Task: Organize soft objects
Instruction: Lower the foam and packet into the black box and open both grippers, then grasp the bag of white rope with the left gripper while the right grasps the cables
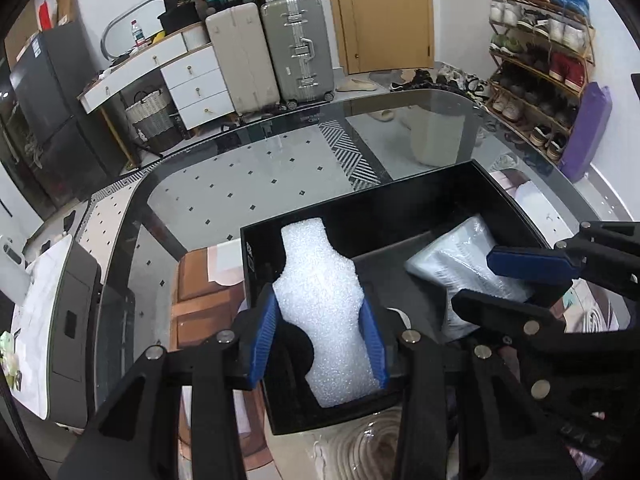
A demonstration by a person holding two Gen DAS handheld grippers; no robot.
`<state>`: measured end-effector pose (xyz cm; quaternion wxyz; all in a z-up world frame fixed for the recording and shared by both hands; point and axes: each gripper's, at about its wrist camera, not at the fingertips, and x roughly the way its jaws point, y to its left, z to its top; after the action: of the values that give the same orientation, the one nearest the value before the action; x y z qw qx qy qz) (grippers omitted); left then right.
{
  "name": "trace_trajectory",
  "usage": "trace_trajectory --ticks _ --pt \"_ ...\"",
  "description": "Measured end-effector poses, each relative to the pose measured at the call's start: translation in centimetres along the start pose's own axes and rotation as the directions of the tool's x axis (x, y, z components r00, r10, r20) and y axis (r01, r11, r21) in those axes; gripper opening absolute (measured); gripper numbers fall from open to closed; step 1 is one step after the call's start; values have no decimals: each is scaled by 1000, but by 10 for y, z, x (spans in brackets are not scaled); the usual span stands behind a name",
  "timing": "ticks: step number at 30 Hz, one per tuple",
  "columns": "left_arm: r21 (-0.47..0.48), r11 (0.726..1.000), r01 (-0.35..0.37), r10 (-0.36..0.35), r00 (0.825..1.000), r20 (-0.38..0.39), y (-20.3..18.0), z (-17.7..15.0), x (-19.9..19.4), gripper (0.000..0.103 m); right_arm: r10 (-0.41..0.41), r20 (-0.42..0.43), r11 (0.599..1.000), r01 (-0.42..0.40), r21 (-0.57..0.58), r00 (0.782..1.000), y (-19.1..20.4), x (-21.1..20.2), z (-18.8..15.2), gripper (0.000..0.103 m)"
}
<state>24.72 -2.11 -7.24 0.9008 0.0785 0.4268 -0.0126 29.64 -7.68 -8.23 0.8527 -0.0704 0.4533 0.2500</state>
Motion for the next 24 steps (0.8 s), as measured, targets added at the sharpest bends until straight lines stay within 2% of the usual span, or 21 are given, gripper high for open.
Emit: trace_trajectory --ticks 5,12,14,15,16,24 --pt "13 1000 2 -2 1000 -5 4 1 2 40 46 -26 998 -45 53 999 4 -3 -8 34" --pt "17 1000 24 -24 999 -30 6 0 -2 41 24 -14 998 -23 55 1000 3 -9 -11 34" --pt "-8 999 48 -48 998 -29 8 1 -3 45 31 -12 998 -30 56 999 3 -8 -12 34" --pt "-25 997 72 -72 997 -26 9 1 -4 53 30 -10 998 -29 53 1000 2 -8 -12 34" --pt "-33 997 70 -71 997 -24 9 1 -4 55 26 -8 998 -26 54 1000 2 -9 -12 34" --pt "-61 993 101 -102 995 -22 10 1 -8 62 46 14 996 -46 73 999 -3 -15 -10 39"
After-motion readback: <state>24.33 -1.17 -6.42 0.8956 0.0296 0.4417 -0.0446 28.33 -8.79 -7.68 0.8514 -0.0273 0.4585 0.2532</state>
